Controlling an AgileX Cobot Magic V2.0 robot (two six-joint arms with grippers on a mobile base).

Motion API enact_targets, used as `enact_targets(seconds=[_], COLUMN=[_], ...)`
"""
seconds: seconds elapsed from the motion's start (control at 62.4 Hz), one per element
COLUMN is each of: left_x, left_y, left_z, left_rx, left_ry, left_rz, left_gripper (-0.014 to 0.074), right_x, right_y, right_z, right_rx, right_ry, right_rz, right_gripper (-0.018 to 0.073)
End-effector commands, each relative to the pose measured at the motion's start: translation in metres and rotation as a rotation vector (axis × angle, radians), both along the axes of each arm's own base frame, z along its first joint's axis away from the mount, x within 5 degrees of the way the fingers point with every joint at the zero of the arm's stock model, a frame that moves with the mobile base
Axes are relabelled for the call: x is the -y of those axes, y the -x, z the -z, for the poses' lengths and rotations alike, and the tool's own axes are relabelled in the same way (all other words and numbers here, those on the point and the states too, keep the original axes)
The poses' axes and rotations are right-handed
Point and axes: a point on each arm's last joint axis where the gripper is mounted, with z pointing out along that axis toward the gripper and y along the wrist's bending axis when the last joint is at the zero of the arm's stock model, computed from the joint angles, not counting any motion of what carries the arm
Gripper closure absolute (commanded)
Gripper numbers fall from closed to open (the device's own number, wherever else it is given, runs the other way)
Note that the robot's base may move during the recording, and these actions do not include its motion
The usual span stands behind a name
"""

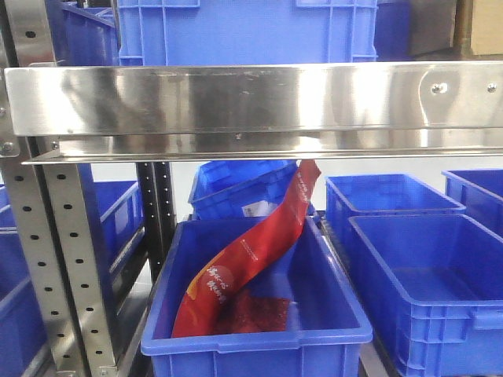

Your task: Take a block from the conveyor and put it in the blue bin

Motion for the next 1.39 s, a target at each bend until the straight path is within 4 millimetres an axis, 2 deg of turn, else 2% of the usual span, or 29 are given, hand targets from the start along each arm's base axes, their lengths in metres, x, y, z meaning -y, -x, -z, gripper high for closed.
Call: enact_targets(seconds=[0.0, 0.16, 0.32, 0.417, 0.529, 0.577, 0.625, 0.737, 0.753, 0.817, 0.865, 0.913, 0.977, 1.153, 1.378], left_x=[0.0, 0.009, 0.031, 0.055, 0.08, 0.094, 0.1, 0.12, 0.124, 0.133, 0.138, 0.146, 0.151, 0.164, 0.169], left_y=[-0.002, -0.016, -0.05, -0.081, -0.114, -0.137, -0.147, -0.186, -0.193, -0.211, -0.222, -0.238, -0.249, -0.275, -0.285], left_z=[-0.01, -0.043, -0.072, -0.073, -0.08, -0.078, -0.084, -0.086, -0.08, -0.082, -0.091, -0.087, -0.092, -0.079, -0.065], left_rx=[0.003, -0.069, -0.095, -0.147, -0.123, -0.114, -0.097, -0.137, -0.168, -0.2, -0.198, -0.225, -0.221, -0.248, -0.27], left_ry=[0.008, -0.007, -0.016, -0.048, -0.051, -0.061, -0.056, -0.071, -0.08, -0.09, -0.091, -0.099, -0.099, -0.103, -0.109], left_rz=[0.002, 0.067, 0.178, 0.248, 0.295, 0.304, 0.311, 0.32, 0.322, 0.329, 0.333, 0.337, 0.339, 0.342, 0.342], left_gripper=[0.0707, 0.0707, 0.0707, 0.0707, 0.0707, 0.0707, 0.0707, 0.0707, 0.0707, 0.0707, 0.0707, 0.0707, 0.0707, 0.0707, 0.0707], right_x=[0.0, -0.003, -0.018, -0.033, -0.053, -0.063, -0.071, -0.089, -0.092, -0.099, -0.105, -0.11, -0.116, -0.131, -0.148], right_y=[-0.002, -0.015, -0.044, -0.065, -0.097, -0.113, -0.127, -0.162, -0.166, -0.183, -0.196, -0.209, -0.222, -0.248, -0.264], right_z=[-0.006, -0.02, -0.042, -0.053, -0.058, -0.062, -0.063, -0.063, -0.063, -0.065, -0.062, -0.061, -0.06, -0.052, -0.034], right_rx=[0.074, 0.097, 0.049, 0.026, -0.001, -0.001, -0.007, -0.014, -0.013, -0.01, -0.019, -0.022, -0.03, -0.098, -0.231], right_ry=[-0.006, -0.009, -0.004, -0.001, 0.004, 0.004, 0.005, 0.007, 0.007, 0.006, 0.009, 0.009, 0.011, 0.029, 0.066], right_rz=[0.003, -0.007, -0.075, -0.132, -0.185, -0.204, -0.215, -0.234, -0.237, -0.238, -0.243, -0.243, -0.247, -0.257, -0.279], right_gripper=[0.0727, 0.0727, 0.0727, 0.0727, 0.0727, 0.0727, 0.0727, 0.0727, 0.0727, 0.0727, 0.0727, 0.0727, 0.0727, 0.0727, 0.0727])
